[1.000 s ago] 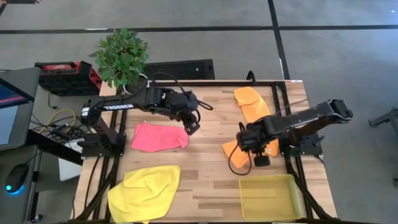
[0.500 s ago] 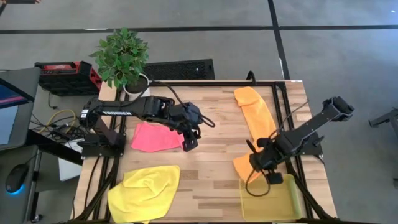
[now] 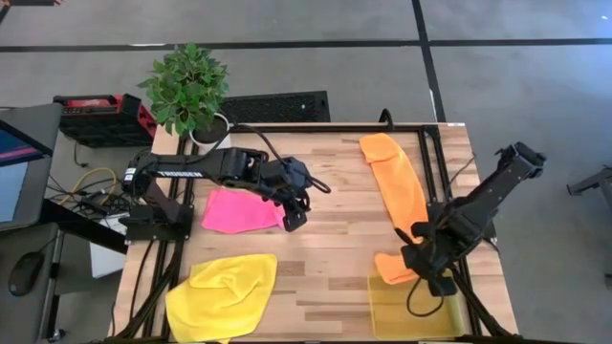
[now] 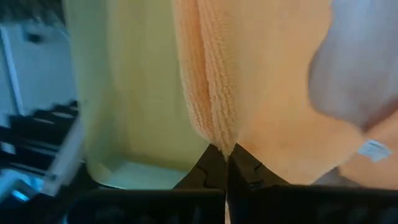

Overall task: Fold microfiber towels
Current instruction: Put the left orange microfiber cloth into the bin

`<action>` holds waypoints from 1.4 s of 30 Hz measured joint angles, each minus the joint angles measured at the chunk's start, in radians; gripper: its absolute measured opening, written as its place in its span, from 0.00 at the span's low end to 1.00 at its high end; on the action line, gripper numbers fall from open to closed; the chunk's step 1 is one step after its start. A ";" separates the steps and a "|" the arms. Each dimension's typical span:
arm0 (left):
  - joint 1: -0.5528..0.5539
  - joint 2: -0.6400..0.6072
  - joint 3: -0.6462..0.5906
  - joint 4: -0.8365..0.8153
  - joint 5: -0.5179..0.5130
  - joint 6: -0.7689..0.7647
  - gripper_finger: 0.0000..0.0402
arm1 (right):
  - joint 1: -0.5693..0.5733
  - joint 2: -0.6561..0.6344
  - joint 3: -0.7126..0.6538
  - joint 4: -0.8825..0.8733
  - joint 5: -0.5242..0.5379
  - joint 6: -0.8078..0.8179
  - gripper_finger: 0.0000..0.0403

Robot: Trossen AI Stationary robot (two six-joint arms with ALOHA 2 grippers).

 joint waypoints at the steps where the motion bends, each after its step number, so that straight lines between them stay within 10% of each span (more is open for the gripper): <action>1: 0.000 0.000 0.000 0.000 0.000 0.007 0.44 | 0.007 -0.007 0.000 0.016 0.001 0.027 0.02; 42: -0.005 0.000 0.000 -0.002 0.017 0.036 0.44 | 0.285 0.271 0.001 0.474 -0.007 0.231 0.04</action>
